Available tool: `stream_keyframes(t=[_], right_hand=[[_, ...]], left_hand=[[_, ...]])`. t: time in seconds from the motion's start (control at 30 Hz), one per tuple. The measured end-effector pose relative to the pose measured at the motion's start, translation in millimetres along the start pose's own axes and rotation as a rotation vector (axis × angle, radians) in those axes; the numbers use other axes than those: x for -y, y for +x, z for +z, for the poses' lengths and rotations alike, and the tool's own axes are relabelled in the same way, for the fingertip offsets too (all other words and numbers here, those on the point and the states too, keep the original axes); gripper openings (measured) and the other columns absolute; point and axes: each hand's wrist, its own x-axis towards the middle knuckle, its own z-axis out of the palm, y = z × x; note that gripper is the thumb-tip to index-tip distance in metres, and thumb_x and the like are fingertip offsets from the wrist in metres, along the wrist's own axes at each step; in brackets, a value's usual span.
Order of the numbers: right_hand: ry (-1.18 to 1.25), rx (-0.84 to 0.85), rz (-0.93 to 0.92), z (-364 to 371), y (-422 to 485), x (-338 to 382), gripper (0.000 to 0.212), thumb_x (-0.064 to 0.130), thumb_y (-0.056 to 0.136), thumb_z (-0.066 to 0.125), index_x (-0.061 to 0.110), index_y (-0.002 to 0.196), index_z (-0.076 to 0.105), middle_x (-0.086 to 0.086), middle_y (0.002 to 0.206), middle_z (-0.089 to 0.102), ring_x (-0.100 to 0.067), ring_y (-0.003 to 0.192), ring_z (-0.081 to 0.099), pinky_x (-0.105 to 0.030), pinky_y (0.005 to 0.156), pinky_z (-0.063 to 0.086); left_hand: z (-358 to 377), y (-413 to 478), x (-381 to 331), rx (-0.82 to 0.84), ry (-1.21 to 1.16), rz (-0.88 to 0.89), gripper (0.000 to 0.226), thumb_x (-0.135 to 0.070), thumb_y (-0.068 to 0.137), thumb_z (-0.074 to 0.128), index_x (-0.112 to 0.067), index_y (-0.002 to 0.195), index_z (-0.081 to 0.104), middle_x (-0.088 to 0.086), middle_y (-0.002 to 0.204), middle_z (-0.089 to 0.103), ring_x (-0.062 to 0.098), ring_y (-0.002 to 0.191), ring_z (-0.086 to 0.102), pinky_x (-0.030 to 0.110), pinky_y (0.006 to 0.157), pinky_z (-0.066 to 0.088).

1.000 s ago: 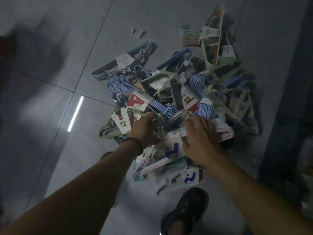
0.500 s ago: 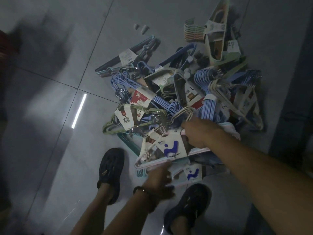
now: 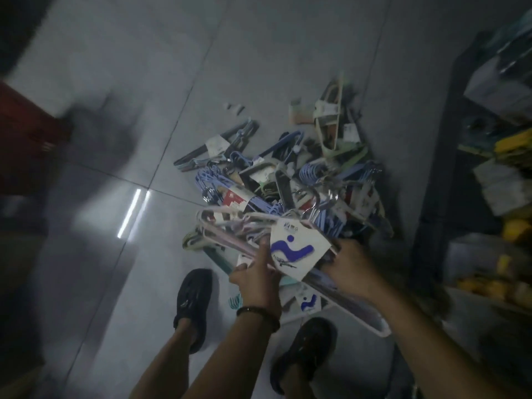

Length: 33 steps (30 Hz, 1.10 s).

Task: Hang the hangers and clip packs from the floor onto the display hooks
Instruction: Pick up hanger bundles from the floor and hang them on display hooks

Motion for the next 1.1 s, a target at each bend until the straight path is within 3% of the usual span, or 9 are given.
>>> stream_keyframes(t=[0.2, 0.33, 0.47, 0.6, 0.7, 0.8, 0.9, 1.0, 1.1], right_hand=[[0.197, -0.105, -0.078, -68, -102, 80, 0.031, 0.020, 0.087, 0.079, 0.019, 0.117, 0.073, 0.005, 0.112, 0.076, -0.018, 0.104, 0.070, -0.044, 0.095, 0.058], [0.286, -0.183, -0.085, -131, -184, 143, 0.036, 0.014, 0.083, 0.077, 0.022, 0.118, 0.073, 0.005, 0.106, 0.078, -0.023, 0.105, 0.072, -0.047, 0.096, 0.058], [0.194, -0.363, -0.092, -198, -284, 197, 0.041, 0.037, 0.084, 0.075, 0.026, 0.120, 0.059, 0.004, 0.094, 0.072, -0.012, 0.073, 0.070, -0.032, 0.052, 0.056], [-0.274, -0.837, -0.204, -257, -387, 244, 0.024, 0.053, 0.093, 0.062, 0.032, 0.086, 0.053, 0.012, 0.072, 0.055, 0.002, 0.057, 0.049, -0.020, 0.049, 0.043], [-0.206, -1.133, -0.339, -279, -448, 285, 0.045, 0.054, 0.097, 0.060, 0.032, 0.132, 0.043, -0.001, 0.103, 0.064, -0.017, 0.086, 0.064, -0.031, 0.066, 0.053], [-0.189, -1.188, -0.236, -284, -488, 299, 0.046, 0.050, 0.103, 0.052, 0.028, 0.140, 0.037, -0.007, 0.116, 0.063, -0.027, 0.098, 0.065, -0.043, 0.078, 0.058], [-0.084, -1.275, -0.138, -273, -523, 292, 0.025, 0.046, 0.107, 0.046, 0.025, 0.119, 0.050, 0.000, 0.089, 0.059, -0.024, 0.082, 0.065, -0.040, 0.065, 0.054], [-0.020, -1.395, -0.043, -257, -570, 276, 0.030, 0.049, 0.107, 0.049, 0.020, 0.116, 0.053, 0.003, 0.077, 0.057, -0.017, 0.064, 0.057, -0.031, 0.048, 0.043], [-0.089, -1.457, 0.150, -233, -626, 251, 0.024, 0.032, 0.107, 0.056, 0.018, 0.127, 0.052, -0.004, 0.089, 0.067, -0.021, 0.068, 0.062, -0.040, 0.058, 0.057]], left_hand=[[58, -111, -111, 0.253, 0.141, 0.180, 0.036, -0.017, 0.098, 0.060, 0.000, 0.129, 0.059, 0.030, 0.115, 0.071, 0.040, 0.092, 0.069, 0.064, 0.090, 0.056], [102, -220, -178, 0.354, 0.240, 0.434, 0.012, -0.015, 0.092, 0.064, -0.004, 0.092, 0.060, 0.011, 0.066, 0.055, 0.022, 0.052, 0.054, 0.031, 0.045, 0.048], [131, -341, -232, 0.413, 0.311, 0.655, 0.040, -0.033, 0.065, 0.076, 0.000, 0.085, 0.063, 0.007, 0.067, 0.067, 0.019, 0.058, 0.066, 0.030, 0.047, 0.052], [146, -430, -273, 0.572, 0.423, 0.792, 0.078, -0.049, 0.039, 0.075, 0.004, 0.094, 0.059, 0.013, 0.074, 0.058, 0.024, 0.061, 0.059, 0.032, 0.049, 0.047], [156, -489, -287, 0.784, 0.551, 0.823, 0.072, -0.040, 0.043, 0.085, 0.013, 0.087, 0.063, 0.022, 0.073, 0.059, 0.042, 0.070, 0.069, 0.047, 0.061, 0.056], [157, -543, -286, 0.985, 0.672, 0.881, 0.039, -0.035, 0.048, 0.093, -0.014, 0.058, 0.062, 0.010, 0.059, 0.061, 0.025, 0.055, 0.066, 0.035, 0.053, 0.052], [146, -583, -276, 1.152, 0.761, 0.904, 0.052, -0.035, 0.045, 0.092, -0.015, 0.071, 0.051, 0.010, 0.067, 0.052, 0.021, 0.060, 0.056, 0.035, 0.056, 0.047], [137, -618, -258, 1.454, 0.874, 0.921, 0.027, -0.027, 0.058, 0.093, -0.028, 0.059, 0.066, -0.004, 0.062, 0.063, 0.013, 0.059, 0.064, 0.025, 0.055, 0.049], [119, -654, -234, 1.669, 0.962, 0.776, 0.059, -0.040, 0.069, 0.094, -0.021, 0.119, 0.069, 0.004, 0.110, 0.079, 0.021, 0.098, 0.077, 0.031, 0.079, 0.062]])
